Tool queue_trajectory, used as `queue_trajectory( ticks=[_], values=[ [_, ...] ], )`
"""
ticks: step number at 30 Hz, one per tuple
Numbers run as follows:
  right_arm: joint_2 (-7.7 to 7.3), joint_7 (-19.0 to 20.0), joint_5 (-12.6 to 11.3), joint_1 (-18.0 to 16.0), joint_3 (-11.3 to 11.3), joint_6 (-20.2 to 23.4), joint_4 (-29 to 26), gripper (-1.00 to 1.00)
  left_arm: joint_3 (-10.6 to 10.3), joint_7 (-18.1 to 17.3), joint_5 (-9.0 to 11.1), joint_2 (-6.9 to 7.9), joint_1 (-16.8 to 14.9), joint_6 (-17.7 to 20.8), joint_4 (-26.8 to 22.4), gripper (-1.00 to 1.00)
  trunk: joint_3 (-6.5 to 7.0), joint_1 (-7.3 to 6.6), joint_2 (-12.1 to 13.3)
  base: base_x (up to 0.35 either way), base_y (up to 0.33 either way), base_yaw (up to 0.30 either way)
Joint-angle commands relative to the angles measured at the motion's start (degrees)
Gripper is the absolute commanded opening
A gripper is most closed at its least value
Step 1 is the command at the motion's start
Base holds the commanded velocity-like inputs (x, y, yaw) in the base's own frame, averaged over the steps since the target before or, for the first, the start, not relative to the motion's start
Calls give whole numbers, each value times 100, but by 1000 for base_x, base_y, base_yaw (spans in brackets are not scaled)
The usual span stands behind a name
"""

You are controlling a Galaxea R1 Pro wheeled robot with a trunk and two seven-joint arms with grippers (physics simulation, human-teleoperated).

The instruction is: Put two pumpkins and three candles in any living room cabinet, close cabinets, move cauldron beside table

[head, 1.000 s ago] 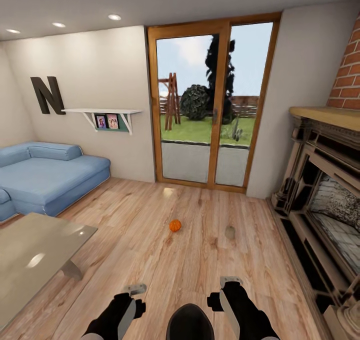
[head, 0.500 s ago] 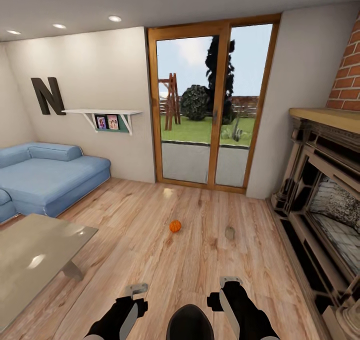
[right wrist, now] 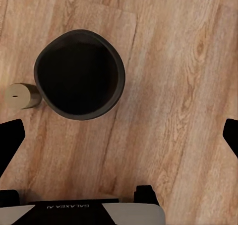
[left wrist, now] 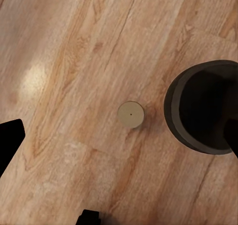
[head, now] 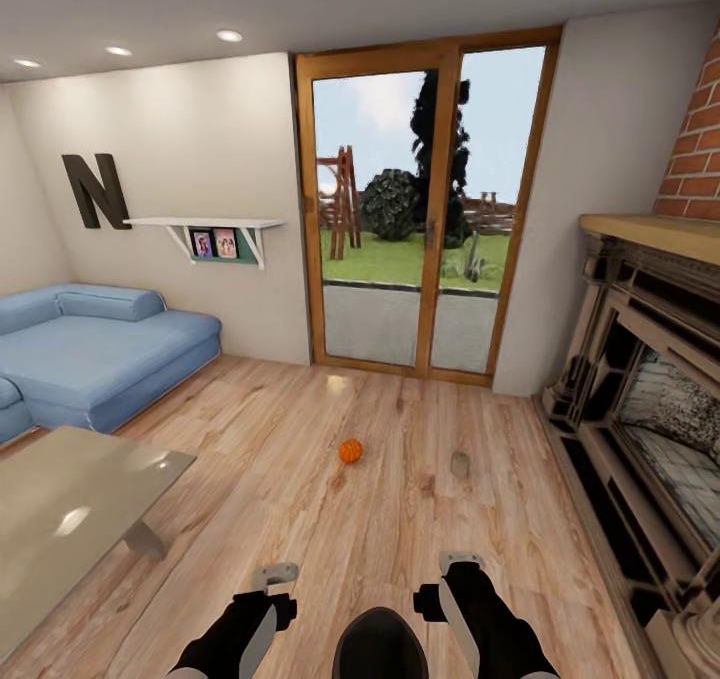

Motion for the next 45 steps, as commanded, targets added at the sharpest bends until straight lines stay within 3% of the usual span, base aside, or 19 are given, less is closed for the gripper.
queue_trajectory(
  ticks=[1, 45],
  values=[
    [0, 3, 1, 2, 3, 0, 0, 100, 0, -1, 0, 1, 0, -3, 0, 100, -19, 23, -42, 0, 0, 0],
    [0, 2, 3, 4, 6, -80, 8, 100, -19, 6, -4, -18, 0, -38, 9, 100, -808, 989, -1807, 0, 0, 0]
  ],
)
